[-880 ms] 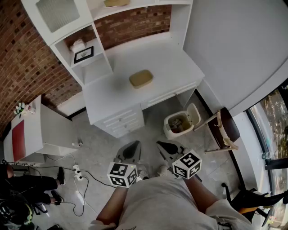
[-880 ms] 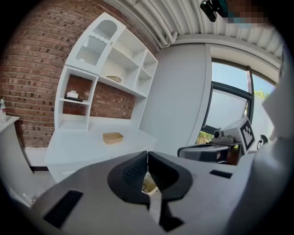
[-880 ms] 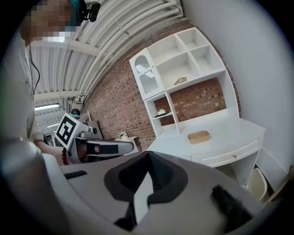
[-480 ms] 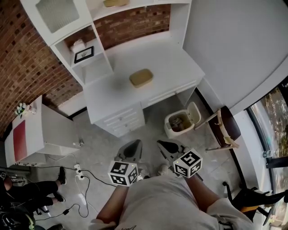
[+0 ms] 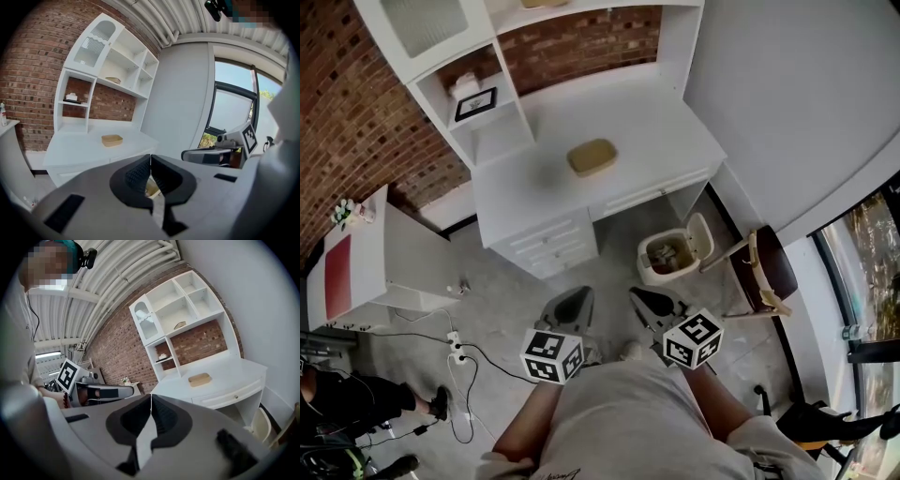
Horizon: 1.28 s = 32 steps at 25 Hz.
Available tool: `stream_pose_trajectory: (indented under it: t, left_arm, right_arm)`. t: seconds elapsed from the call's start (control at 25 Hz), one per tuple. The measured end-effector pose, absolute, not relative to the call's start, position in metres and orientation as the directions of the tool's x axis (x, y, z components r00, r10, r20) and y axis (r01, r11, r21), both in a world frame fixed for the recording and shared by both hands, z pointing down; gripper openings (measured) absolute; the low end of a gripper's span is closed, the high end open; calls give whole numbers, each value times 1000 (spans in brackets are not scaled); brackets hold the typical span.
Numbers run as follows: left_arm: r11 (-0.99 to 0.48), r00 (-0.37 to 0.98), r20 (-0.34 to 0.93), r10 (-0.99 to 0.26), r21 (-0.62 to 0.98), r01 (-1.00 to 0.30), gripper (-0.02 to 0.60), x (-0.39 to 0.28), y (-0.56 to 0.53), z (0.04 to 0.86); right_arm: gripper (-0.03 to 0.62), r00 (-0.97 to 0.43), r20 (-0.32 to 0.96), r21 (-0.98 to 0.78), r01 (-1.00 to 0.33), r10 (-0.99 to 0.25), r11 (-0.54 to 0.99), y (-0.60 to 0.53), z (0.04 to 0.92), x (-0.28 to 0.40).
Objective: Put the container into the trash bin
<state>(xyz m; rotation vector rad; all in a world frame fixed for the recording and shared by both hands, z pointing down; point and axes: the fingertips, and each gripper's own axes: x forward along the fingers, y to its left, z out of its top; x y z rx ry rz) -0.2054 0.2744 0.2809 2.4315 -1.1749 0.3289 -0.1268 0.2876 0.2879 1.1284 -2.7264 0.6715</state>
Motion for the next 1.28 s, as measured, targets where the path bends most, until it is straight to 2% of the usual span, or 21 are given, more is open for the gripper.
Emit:
stream_pose_trajectory:
  t: [0.76, 1.28]
  left_arm:
    - [-490, 560, 372, -740, 274, -828, 17, -190, 259, 294]
    - [-524, 601, 359, -714, 296, -799, 17, -218, 114, 304]
  right_arm:
    - [28, -763, 291, -409, -644, -576, 646, 277, 318, -104]
    - [28, -738, 300, -378, -674, -604, 635, 134, 320, -137]
